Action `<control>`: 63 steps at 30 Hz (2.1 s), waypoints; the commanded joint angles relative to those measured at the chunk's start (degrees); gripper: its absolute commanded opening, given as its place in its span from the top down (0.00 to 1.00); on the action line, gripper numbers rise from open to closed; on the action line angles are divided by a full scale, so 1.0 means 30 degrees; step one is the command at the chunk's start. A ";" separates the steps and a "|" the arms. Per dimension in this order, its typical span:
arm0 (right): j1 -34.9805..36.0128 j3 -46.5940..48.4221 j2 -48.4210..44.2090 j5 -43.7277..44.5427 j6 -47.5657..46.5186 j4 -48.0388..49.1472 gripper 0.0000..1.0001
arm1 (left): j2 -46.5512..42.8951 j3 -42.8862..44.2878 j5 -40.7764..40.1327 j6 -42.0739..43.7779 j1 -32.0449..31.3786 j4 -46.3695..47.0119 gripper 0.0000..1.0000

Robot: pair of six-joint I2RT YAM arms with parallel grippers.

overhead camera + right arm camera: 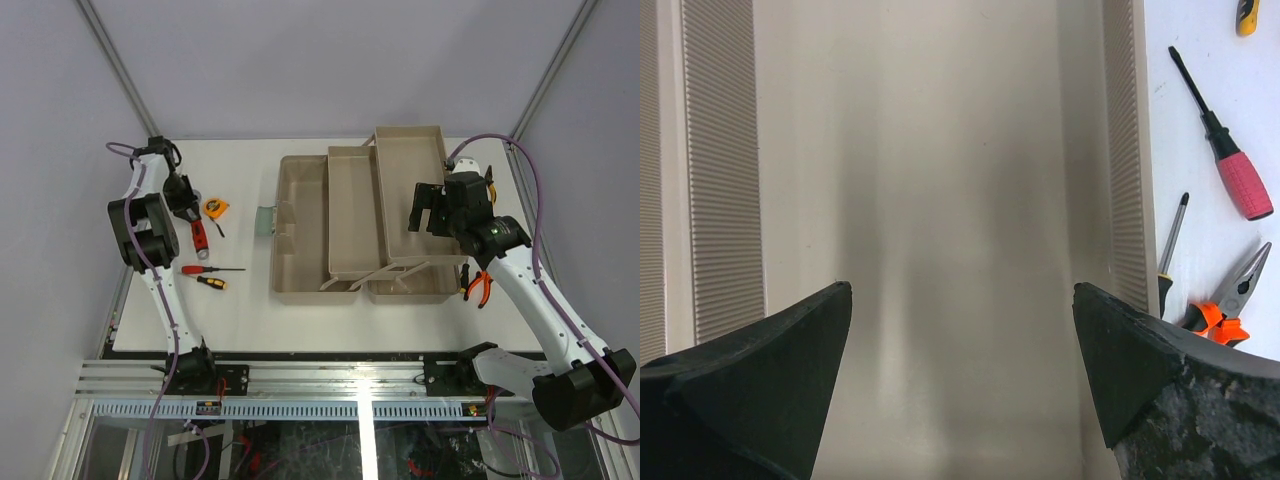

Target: Pack the tool kit

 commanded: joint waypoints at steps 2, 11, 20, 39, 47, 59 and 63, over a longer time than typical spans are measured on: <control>-0.0107 -0.0246 -0.0109 0.0666 0.0020 -0.0084 0.01 | -0.1895 0.1234 0.0681 0.0303 0.0170 -0.0715 1.00; -0.0103 -0.0183 -0.0162 0.1063 0.0067 0.0137 0.01 | -0.3494 0.2972 0.3166 -0.0051 -0.0696 -0.0851 1.00; -0.0107 0.0073 -0.0159 0.1153 0.0118 0.0132 0.01 | -0.5227 0.4906 0.5681 -0.1549 -0.3765 -0.0429 1.00; -0.0084 -0.0154 -0.1486 0.1699 0.0780 -0.0525 0.01 | -0.7723 -0.1844 0.7360 -0.8583 -1.1055 0.6439 1.00; -0.0109 0.0126 -0.1739 0.1910 0.0762 -0.0968 0.01 | -0.7567 -0.3771 0.5270 -0.8913 -1.3338 0.7250 1.00; -0.0076 0.0121 -0.2374 0.2296 0.0920 -0.1672 0.01 | -0.6931 -0.5706 0.3133 -0.9630 -1.3748 0.7744 1.00; -0.0091 -0.0082 -0.2625 0.2407 0.1052 -0.1768 0.01 | -0.6590 -0.5525 0.3058 -0.9691 -1.3835 0.7941 1.00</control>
